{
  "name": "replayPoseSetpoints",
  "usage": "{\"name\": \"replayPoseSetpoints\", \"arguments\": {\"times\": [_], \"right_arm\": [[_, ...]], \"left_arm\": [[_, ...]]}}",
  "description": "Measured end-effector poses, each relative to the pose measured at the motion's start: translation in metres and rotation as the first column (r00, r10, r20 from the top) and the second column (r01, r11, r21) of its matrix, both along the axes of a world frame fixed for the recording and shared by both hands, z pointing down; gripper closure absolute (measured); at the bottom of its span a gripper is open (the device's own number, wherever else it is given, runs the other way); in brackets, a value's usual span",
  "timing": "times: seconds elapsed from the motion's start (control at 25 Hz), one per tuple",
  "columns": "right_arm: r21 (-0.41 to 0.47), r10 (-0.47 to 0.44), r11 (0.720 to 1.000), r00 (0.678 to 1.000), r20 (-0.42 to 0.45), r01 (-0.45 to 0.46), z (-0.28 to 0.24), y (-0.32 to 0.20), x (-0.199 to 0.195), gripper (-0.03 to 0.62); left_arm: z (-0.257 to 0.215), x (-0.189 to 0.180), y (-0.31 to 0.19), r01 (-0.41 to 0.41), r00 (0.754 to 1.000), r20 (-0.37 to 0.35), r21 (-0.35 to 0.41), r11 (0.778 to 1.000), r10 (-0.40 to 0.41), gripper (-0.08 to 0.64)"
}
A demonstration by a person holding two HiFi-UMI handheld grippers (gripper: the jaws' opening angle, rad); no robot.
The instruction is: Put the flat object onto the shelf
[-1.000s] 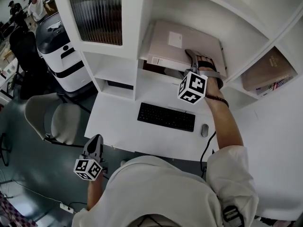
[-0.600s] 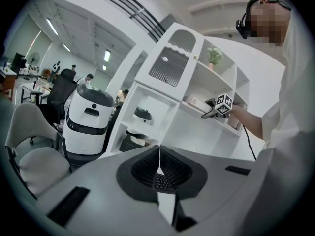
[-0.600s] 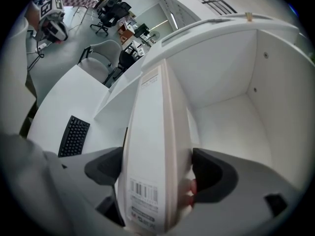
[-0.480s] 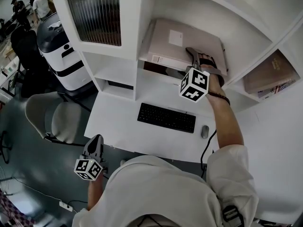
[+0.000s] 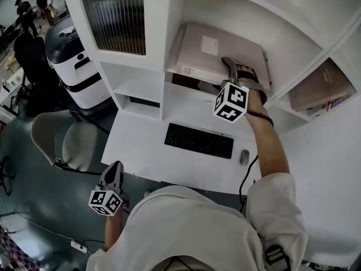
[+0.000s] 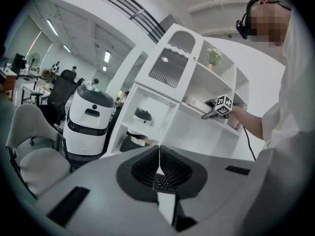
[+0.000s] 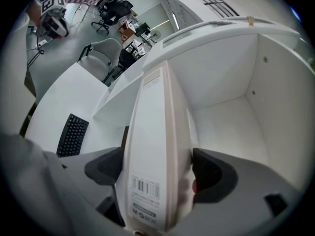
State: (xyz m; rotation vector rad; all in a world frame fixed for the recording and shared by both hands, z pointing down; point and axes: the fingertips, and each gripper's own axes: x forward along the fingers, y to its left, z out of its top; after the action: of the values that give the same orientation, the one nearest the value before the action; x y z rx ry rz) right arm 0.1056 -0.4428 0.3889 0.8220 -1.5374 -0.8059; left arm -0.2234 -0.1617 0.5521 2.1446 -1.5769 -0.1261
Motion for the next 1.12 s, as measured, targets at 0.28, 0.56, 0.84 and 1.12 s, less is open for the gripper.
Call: {"name": "replayPoseSetpoints", "arguments": {"times": [0.28, 0.56, 0.84, 1.12], "right_arm": [[0.036, -0.016, 0.999, 1.0, -0.008, 0.016, -0.016, 0.024, -0.006, 0.169], [0.057, -0.019, 0.998, 1.0, -0.008, 0.019, -0.027, 0.05, -0.007, 0.187], [0.086, -0.028, 0.996, 0.999, 0.023, 0.026, -0.042, 0.08, -0.009, 0.23], [0.126, -0.031, 0.992, 0.997, 0.069, 0.023, -0.053, 0.107, -0.007, 0.291]], "left_arm": [[0.004, -0.004, 0.007, -0.008, 1.0, -0.006, -0.001, 1.0, 0.008, 0.555], [0.001, 0.001, 0.007, -0.04, 0.999, -0.008, 0.01, 0.999, 0.04, 0.555], [-0.001, 0.005, 0.008, -0.07, 0.998, -0.005, 0.015, 0.997, 0.07, 0.555], [-0.003, 0.011, 0.011, -0.096, 0.995, -0.003, 0.019, 0.995, 0.096, 0.555]]}}
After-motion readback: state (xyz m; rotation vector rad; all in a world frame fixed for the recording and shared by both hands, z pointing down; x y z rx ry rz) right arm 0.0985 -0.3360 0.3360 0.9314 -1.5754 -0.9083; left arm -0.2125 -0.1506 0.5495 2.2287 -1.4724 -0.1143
